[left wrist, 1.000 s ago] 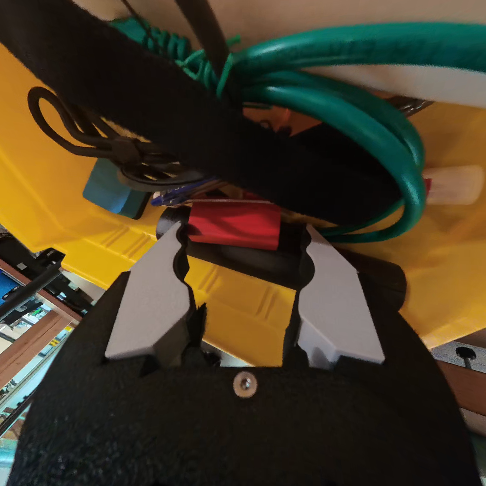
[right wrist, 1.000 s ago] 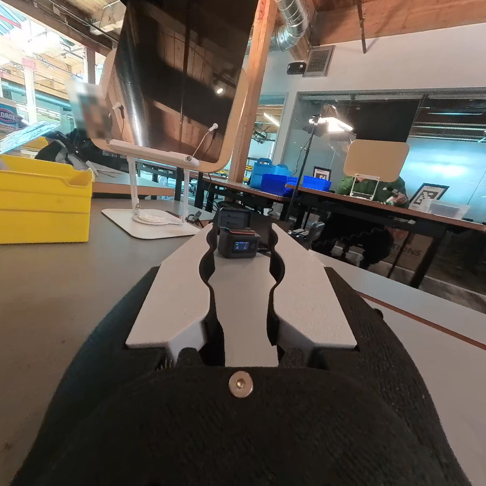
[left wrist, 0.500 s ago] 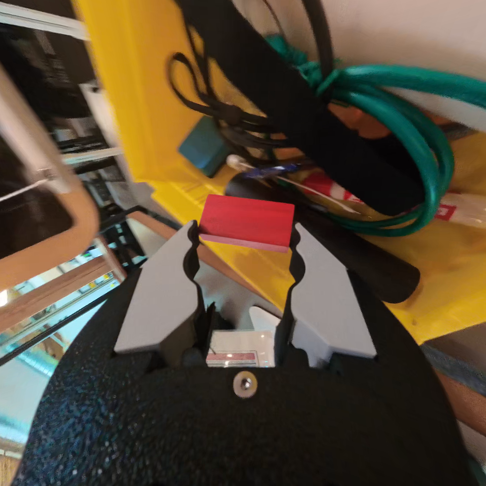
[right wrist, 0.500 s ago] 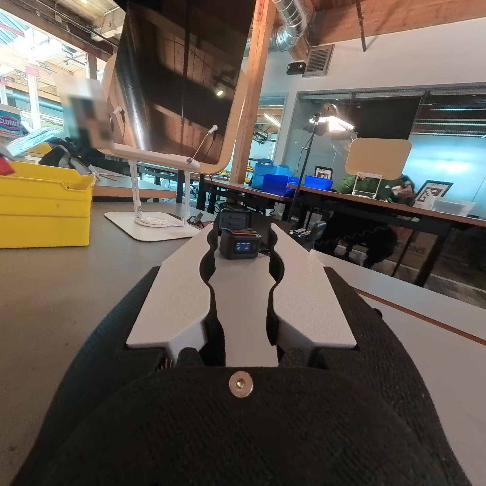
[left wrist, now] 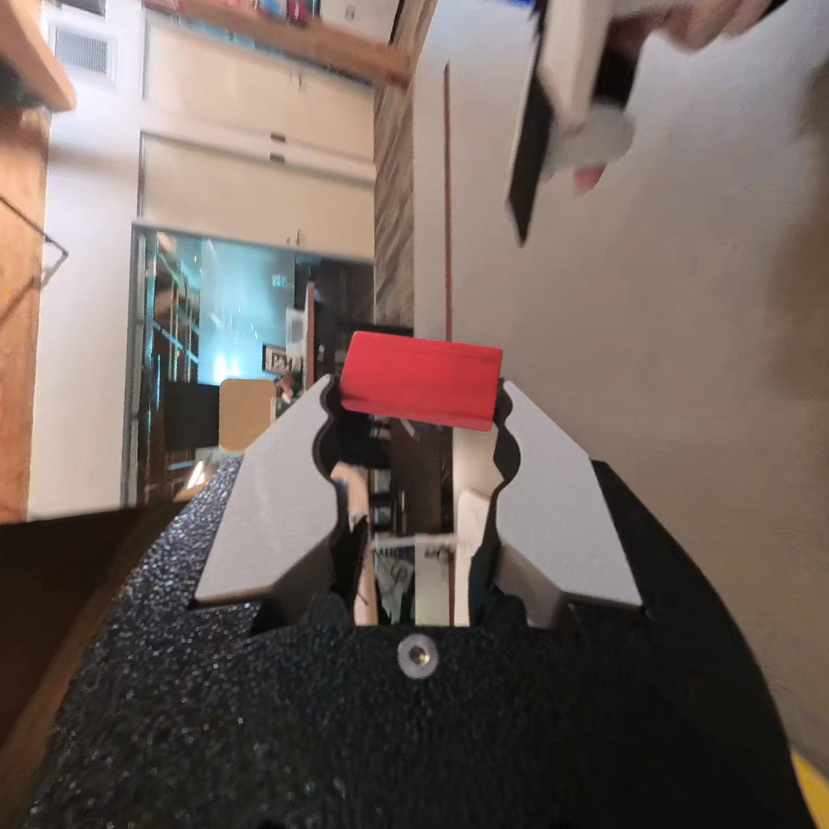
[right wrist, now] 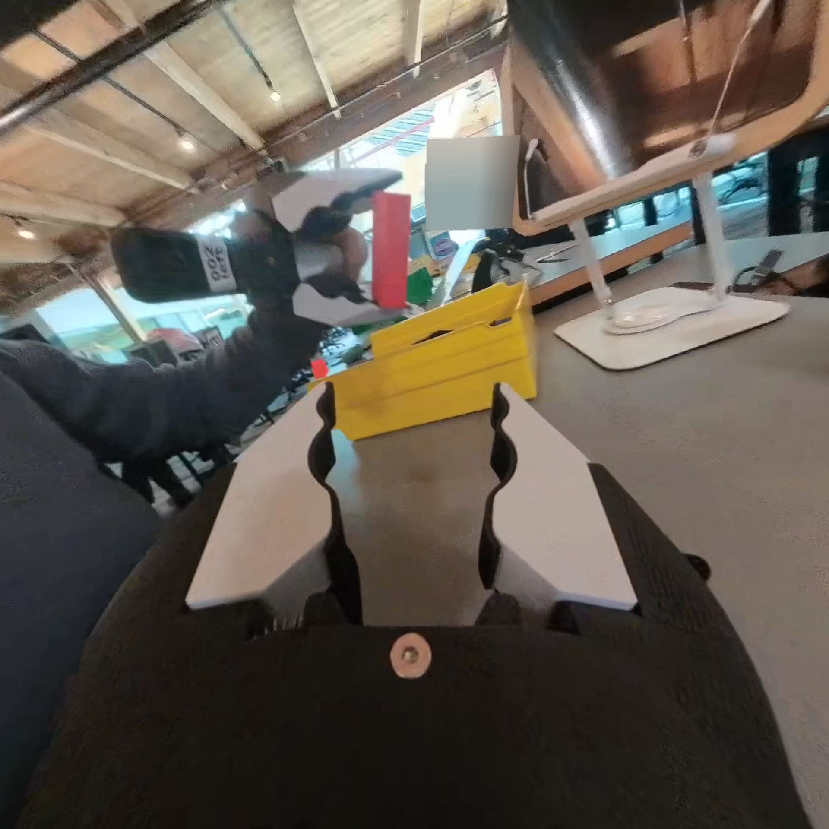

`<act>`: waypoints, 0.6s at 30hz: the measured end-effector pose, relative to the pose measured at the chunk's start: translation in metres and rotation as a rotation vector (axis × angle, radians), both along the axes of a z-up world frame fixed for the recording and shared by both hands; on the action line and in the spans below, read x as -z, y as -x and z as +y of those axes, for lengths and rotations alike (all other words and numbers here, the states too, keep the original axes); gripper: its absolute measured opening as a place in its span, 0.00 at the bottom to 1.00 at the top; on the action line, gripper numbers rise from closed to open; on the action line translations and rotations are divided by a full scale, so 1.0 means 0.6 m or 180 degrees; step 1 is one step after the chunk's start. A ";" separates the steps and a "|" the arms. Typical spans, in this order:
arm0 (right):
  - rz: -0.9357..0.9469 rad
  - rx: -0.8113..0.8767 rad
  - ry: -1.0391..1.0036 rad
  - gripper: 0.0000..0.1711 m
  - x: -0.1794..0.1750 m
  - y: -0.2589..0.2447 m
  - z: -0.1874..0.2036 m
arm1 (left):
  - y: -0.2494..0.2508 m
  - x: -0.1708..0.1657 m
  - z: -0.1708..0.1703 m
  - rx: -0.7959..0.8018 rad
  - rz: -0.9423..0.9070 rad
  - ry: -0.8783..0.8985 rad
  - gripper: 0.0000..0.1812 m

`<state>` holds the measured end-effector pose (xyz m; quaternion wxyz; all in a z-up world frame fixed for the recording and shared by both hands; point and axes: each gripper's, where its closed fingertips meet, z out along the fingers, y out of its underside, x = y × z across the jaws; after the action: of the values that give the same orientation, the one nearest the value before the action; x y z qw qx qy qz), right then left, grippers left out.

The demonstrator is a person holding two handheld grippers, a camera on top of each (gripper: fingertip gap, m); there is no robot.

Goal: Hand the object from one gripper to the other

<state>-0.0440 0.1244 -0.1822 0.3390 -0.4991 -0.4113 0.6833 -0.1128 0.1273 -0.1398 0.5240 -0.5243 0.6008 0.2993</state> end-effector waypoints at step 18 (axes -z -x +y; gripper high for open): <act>-0.0603 0.0812 -0.1435 0.09 0.056 -0.057 0.071 | -0.161 0.139 0.051 0.0349 -0.2934 0.2057 0.48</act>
<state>-0.0099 0.1669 -0.2156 0.4848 -0.5205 -0.5166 0.4765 -0.0163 0.1581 -0.2232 0.5598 -0.7026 0.3973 -0.1875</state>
